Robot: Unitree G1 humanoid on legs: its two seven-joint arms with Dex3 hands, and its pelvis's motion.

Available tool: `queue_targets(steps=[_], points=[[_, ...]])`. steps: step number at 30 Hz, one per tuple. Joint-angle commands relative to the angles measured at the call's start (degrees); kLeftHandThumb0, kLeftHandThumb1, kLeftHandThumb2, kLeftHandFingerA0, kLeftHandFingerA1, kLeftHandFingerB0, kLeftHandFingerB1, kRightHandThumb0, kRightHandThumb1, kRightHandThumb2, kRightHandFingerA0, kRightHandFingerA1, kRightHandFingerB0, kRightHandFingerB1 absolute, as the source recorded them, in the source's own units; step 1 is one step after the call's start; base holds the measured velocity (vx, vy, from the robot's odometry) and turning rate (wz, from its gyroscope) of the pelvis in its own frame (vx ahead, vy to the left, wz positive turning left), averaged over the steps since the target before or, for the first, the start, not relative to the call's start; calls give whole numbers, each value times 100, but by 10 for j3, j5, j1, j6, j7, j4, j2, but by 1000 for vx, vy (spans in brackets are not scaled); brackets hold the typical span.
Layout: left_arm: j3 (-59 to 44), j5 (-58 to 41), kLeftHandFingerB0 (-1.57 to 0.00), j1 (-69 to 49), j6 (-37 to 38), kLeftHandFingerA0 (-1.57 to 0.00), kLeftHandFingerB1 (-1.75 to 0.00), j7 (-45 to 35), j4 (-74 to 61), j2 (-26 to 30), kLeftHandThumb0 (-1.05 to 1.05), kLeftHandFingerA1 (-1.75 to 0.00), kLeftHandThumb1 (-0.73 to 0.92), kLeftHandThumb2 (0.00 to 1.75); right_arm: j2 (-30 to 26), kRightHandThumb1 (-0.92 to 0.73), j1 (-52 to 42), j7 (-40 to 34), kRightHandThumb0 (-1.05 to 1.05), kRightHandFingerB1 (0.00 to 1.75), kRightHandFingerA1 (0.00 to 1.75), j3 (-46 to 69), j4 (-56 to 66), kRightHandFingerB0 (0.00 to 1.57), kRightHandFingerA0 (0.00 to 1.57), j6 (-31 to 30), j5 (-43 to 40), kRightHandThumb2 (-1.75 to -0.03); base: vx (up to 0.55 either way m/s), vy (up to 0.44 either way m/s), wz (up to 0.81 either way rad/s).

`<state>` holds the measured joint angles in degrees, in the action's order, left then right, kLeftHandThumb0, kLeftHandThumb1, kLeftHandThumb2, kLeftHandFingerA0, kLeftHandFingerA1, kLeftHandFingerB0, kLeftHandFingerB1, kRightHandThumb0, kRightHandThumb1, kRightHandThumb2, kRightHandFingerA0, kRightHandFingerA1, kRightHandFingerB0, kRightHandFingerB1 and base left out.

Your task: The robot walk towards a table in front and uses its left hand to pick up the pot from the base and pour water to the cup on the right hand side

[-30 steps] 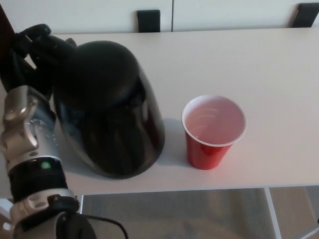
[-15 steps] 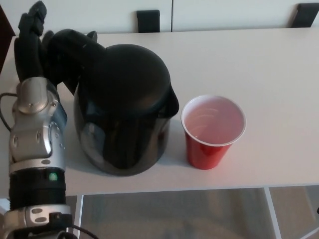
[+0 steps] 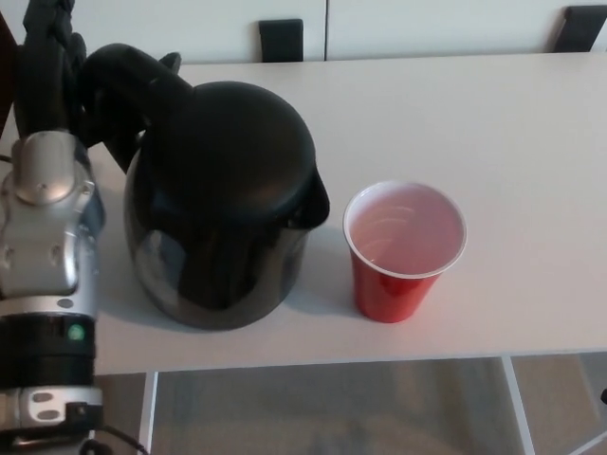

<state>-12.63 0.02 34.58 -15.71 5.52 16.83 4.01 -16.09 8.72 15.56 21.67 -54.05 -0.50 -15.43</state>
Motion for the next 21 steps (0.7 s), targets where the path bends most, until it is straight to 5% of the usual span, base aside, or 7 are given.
queue_targets(steps=[1,14,17,20,21], points=[[18,-16,-9,1,-21,-3,-27,-72,39,48,-32,-22,42,62,-14,-57,6,-5,-16,46,56,1,-2,51,64,6,3,-56,0,0,0],[90,11,-9,13,49,-8,-23,-130,187,111,-39,-29,43,56,-9,-56,7,-3,-17,46,55,2,4,51,61,10,-1,-56,0,0,0],[97,11,-6,17,56,-7,-26,-130,202,116,-42,-35,33,65,-11,-57,6,-3,-17,45,54,-1,4,49,60,12,3,-56,0,0,0],[101,8,-8,15,59,-8,-22,-136,197,121,-41,-28,43,56,-12,-56,8,0,-17,46,54,3,-1,49,61,12,-2,-56,0,0,0],[103,8,-6,13,56,-6,-24,-142,188,126,-47,-33,33,66,-12,-56,8,0,-17,46,54,4,-1,50,60,11,-3,-56,0,0,0]])
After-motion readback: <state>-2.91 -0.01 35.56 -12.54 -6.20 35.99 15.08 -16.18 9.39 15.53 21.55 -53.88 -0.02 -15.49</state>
